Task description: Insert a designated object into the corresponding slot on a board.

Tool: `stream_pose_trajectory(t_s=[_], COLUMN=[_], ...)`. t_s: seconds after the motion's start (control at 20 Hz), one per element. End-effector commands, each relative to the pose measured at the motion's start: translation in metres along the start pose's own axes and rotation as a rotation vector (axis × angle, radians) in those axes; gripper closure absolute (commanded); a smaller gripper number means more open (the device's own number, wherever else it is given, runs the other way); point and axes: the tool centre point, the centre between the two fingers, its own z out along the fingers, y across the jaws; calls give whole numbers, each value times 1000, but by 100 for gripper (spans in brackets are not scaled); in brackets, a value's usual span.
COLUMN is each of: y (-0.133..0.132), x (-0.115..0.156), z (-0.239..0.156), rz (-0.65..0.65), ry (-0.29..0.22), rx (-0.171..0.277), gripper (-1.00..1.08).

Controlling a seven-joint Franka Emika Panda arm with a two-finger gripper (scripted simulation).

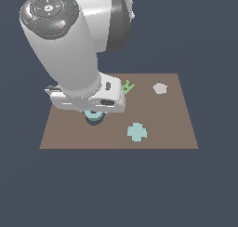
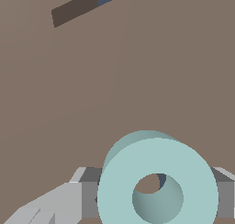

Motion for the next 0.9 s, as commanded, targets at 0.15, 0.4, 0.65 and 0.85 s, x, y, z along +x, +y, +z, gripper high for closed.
stream_pose_trajectory(t_s=[0.15, 0.4, 0.65, 0.85], y=[0, 0, 0, 0], x=[-9, -12, -12, -12], z=[0, 0, 2, 10], rz=[-61, -83, -81, -83], ry=[0, 0, 0, -1], rx=[0, 0, 0, 1], gripper=[108, 108, 108, 108])
